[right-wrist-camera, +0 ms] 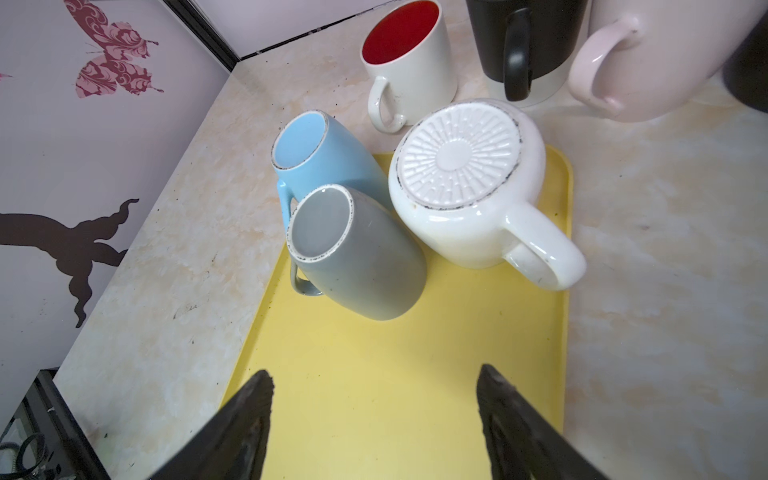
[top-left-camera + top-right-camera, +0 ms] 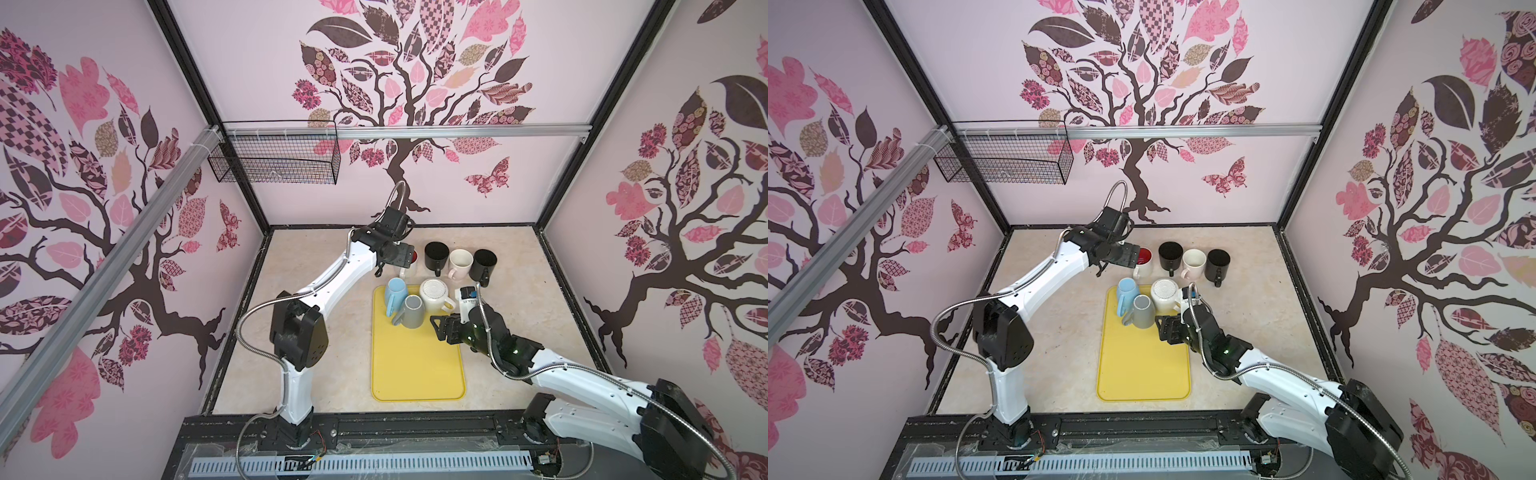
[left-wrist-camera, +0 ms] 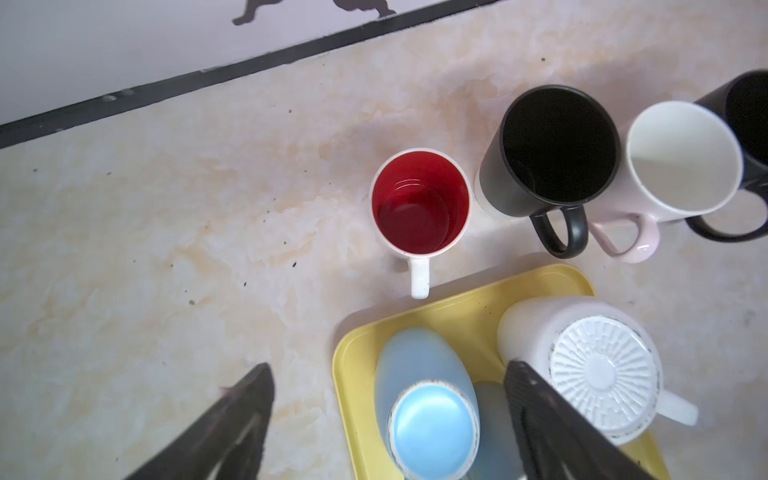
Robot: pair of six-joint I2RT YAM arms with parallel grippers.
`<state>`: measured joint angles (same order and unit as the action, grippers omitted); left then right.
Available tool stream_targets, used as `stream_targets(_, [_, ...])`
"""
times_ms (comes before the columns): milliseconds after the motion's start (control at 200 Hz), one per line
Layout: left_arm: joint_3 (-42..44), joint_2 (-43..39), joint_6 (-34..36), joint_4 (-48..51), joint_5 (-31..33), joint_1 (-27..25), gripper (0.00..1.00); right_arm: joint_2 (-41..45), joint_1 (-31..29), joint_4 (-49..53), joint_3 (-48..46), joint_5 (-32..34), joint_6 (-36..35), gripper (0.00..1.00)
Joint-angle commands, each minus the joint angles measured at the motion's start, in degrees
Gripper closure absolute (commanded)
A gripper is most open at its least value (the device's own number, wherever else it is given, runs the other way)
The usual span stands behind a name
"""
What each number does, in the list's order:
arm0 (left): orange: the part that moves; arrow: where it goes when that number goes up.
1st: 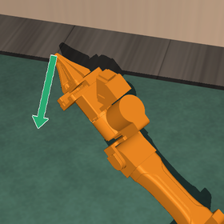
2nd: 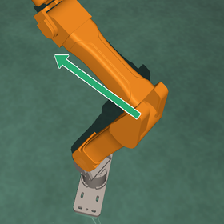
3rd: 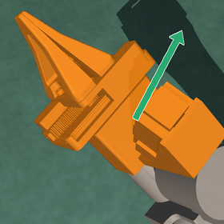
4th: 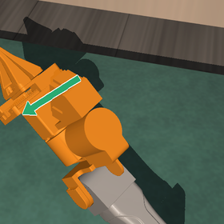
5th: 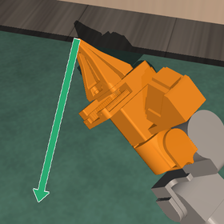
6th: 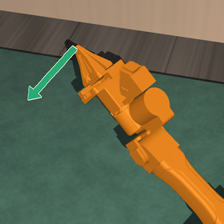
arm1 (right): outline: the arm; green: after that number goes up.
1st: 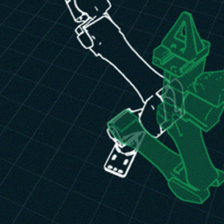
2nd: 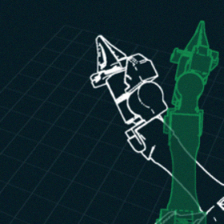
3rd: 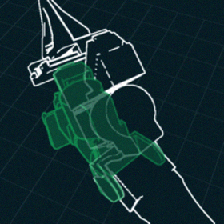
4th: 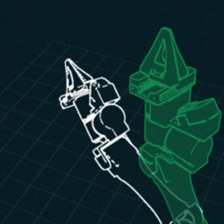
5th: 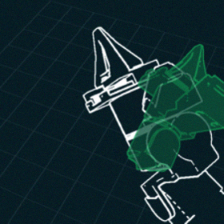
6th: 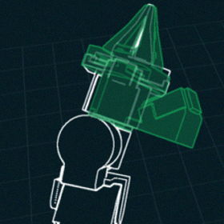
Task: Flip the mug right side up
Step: 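Open and withdraw the left gripper while the right moves toward the grey mug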
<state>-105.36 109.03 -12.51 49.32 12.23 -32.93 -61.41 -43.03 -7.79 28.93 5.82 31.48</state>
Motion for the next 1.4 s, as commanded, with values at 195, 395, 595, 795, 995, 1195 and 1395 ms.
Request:
stream_targets(195, [35.83,-31.95,-13.37,-20.16,-7.29,0.29,0.03,-3.16,-4.32,10.36,11.5,6.08,0.36,0.24])
stream_targets(395, [42.05,-43.0,-15.25,-17.0,-14.42,-0.47,0.03,-5.14,-6.29,15.11,16.71,7.07,2.66,0.22])
stream_targets(595, [46.81,-48.2,-12.81,-16.19,-12.81,0.96,0.03,-9.81,-6.38,14.74,20.36,3.62,2.97,0.0])
stream_targets(795, [50.67,-50.15,-14.54,-19.66,-13.9,3.45,0.03,-7.23,-3.65,-0.91,11.38,2.97,20.7,0.0])
stream_targets(995, [52.19,-49.09,-16.55,-20.58,-13.37,4.48,0.03,-15.65,10.59,6.6,19.65,-23.57,25.91,0.0])
stream_targets(1195, [53.2,-49.37,-16.6,-20.28,-11.56,4.98,0.03,-16.81,4.39,19.8,28.13,-3.01,20.81,0.0])
stream_targets(1395, [55.98,-52.23,-17.35,-20.97,-8.69,5.19,0.03,-20.04,-2.08,22.45,29.0,0.02,31.37,0.06])
